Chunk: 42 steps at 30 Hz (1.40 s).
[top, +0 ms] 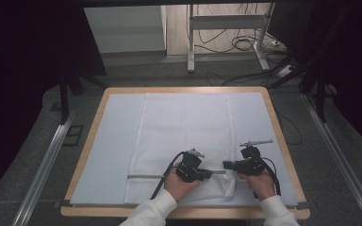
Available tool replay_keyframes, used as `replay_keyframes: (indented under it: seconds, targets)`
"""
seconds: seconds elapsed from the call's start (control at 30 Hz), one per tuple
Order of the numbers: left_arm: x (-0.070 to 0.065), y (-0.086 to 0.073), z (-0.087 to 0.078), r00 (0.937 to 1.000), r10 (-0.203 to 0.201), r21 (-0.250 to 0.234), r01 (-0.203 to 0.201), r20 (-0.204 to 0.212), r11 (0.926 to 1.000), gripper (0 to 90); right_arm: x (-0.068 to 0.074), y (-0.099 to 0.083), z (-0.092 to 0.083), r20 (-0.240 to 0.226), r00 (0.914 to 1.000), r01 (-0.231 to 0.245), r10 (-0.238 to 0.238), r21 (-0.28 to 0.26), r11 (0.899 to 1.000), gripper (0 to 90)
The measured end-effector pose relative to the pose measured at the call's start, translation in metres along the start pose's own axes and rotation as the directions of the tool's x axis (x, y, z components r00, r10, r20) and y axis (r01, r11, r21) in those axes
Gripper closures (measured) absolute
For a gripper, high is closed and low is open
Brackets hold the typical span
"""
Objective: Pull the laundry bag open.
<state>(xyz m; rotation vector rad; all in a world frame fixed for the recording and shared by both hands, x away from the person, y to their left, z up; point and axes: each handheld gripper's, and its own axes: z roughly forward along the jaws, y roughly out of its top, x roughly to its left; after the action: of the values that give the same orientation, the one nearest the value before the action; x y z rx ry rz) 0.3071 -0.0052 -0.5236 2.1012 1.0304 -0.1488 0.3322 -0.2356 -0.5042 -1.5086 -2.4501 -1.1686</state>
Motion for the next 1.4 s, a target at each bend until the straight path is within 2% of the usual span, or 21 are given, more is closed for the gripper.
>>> replay_keyframes:
  seconds: [0.5,0.93,1.4]
  targets:
    - [0.007,-0.006,-0.006,1.0,-0.003,0.01,0.003,-0.004,0.9999,86.9,0.0,-0.001,0.0,0.002,1.0,0.002,-0.002,0.002,1.0,88.3]
    - [0.017,-0.013,-0.014,0.9995,-0.029,0.005,0.03,-0.012,0.9995,86.9,-0.002,-0.002,-0.001,0.005,1.0,0.0,0.0,-0.003,1.0,88.3]
    - [0.022,-0.018,-0.019,0.9993,-0.036,0.001,0.036,-0.013,0.9994,86.9,-0.002,-0.002,0.0,0.002,1.0,-0.002,0.002,0.003,1.0,88.3]
